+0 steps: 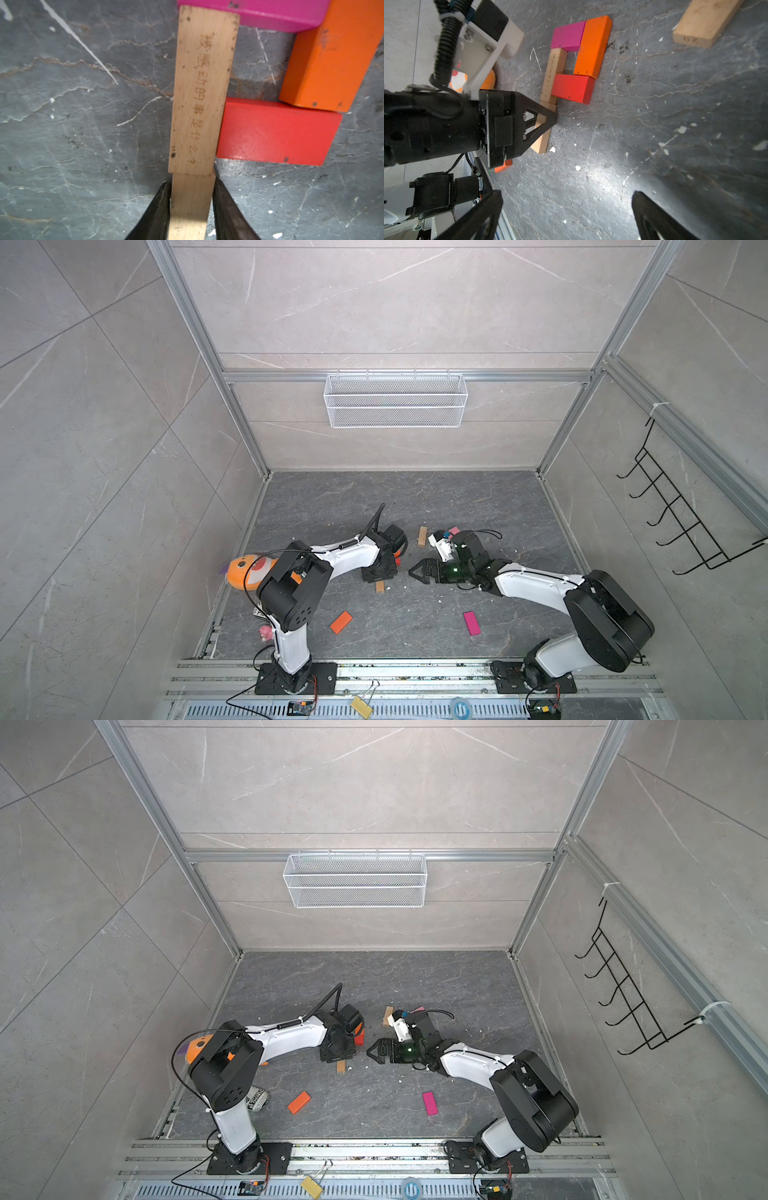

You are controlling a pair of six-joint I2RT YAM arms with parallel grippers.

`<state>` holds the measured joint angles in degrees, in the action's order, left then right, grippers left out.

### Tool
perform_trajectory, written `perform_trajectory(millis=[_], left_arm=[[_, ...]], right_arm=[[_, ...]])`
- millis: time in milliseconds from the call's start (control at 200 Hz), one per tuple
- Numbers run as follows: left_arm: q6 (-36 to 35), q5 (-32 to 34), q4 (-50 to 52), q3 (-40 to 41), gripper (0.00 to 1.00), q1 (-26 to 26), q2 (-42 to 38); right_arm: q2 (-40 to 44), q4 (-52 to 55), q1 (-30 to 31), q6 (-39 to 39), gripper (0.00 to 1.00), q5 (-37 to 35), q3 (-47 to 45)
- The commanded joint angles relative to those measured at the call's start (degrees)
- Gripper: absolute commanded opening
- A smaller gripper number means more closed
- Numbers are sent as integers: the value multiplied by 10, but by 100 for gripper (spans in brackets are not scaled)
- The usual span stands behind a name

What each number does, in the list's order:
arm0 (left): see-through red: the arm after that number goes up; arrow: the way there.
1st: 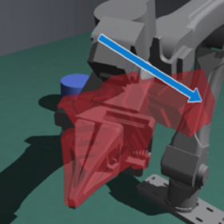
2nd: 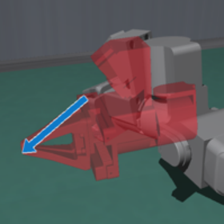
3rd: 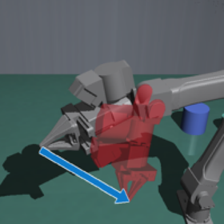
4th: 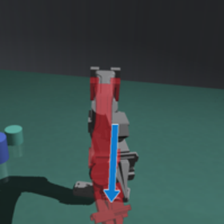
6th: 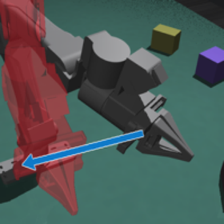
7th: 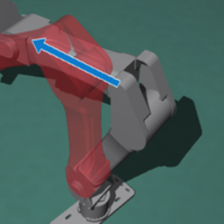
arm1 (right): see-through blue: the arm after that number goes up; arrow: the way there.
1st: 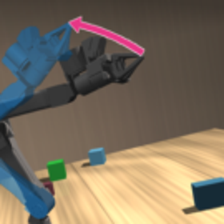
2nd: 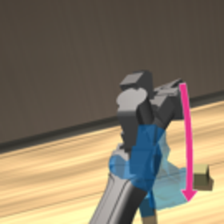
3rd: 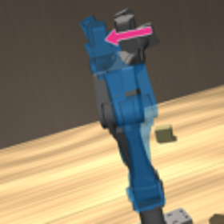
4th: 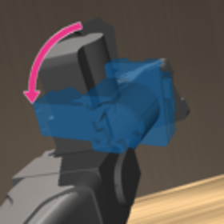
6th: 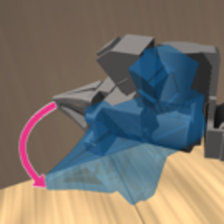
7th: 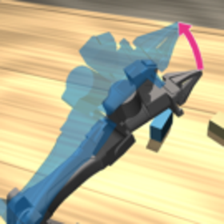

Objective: Assemble the letter p with building blocks
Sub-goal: Assemble the building block at the center of the board.

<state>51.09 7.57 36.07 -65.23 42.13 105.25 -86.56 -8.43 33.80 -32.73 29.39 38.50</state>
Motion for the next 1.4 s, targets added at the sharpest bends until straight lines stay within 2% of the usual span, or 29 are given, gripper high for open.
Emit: perform_trajectory(millis=[0, 669, 1392], left_arm=[[15, -16, -4, 33, 37, -1, 34], [24, -22, -16, 53, 36, -4, 26], [12, -9, 5, 43, 44, -4, 33]], right_arm=[[-2, 11, 4, 12, 100, -7, 13], [0, 21, 9, 17, 100, -15, 16], [1, 30, 15, 23, 100, -25, 20]])
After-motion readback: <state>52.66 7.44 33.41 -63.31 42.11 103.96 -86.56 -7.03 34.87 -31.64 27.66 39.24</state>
